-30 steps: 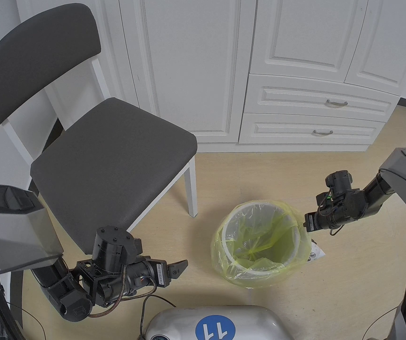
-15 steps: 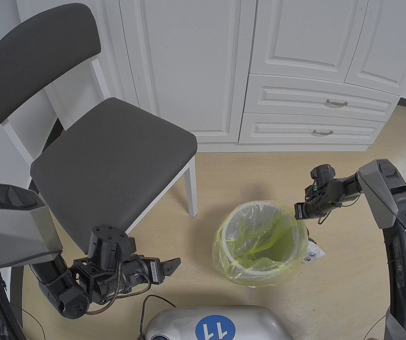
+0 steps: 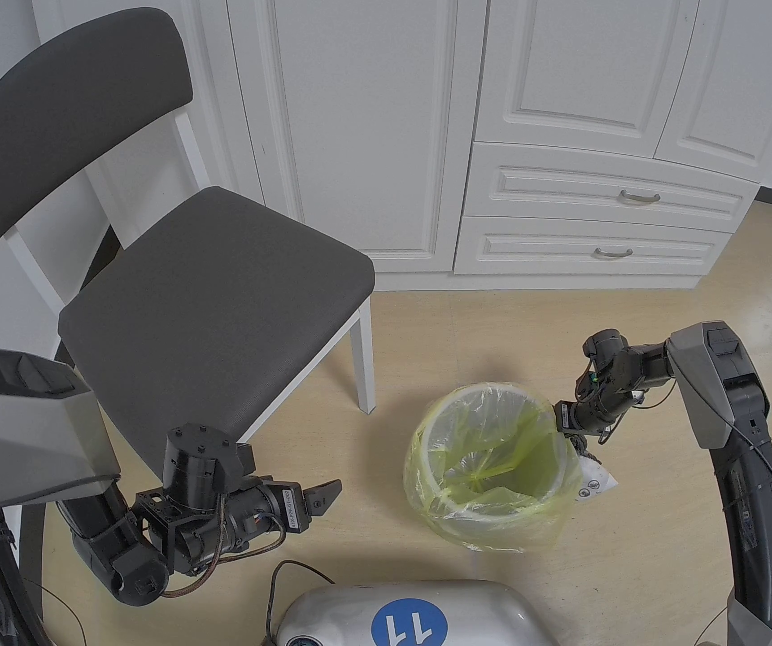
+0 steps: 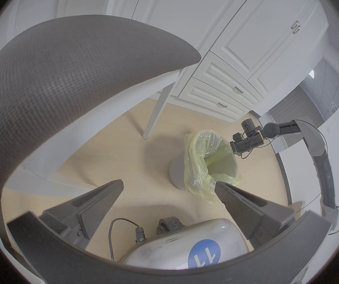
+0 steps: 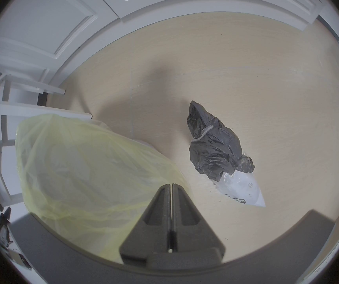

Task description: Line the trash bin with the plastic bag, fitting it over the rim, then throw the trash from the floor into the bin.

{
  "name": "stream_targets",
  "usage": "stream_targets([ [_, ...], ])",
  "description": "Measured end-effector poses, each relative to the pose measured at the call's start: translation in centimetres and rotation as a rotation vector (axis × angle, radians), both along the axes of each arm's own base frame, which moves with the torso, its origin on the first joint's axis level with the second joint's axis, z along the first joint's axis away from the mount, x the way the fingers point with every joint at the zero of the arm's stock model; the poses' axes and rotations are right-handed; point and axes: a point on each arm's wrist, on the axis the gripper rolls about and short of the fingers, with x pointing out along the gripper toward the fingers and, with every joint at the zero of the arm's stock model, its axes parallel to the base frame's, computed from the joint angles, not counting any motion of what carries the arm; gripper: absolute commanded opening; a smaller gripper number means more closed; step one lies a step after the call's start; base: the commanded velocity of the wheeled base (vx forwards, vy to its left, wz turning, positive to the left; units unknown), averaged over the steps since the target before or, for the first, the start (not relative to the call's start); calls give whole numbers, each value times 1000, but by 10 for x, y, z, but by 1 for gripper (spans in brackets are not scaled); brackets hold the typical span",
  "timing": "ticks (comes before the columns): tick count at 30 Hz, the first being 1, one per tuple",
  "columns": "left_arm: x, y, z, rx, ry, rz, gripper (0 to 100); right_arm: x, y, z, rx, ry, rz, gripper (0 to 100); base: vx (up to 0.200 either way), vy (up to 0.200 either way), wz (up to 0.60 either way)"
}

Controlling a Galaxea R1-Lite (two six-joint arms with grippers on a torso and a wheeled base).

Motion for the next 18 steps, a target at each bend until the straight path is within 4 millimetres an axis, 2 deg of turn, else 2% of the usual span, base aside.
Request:
stream_targets([
  [7,0,0,0,-1,1,0,100,-8,-1,5,75,83,14,0,0,0,0],
  [13,-1,0,0,-1,0,-2,100,-8,-10,27,107,66,21,0,0,0,0],
  [18,-1,0,1,-2,-3,-2,100,-12,-13,36,96,59,42,0,0,0,0],
])
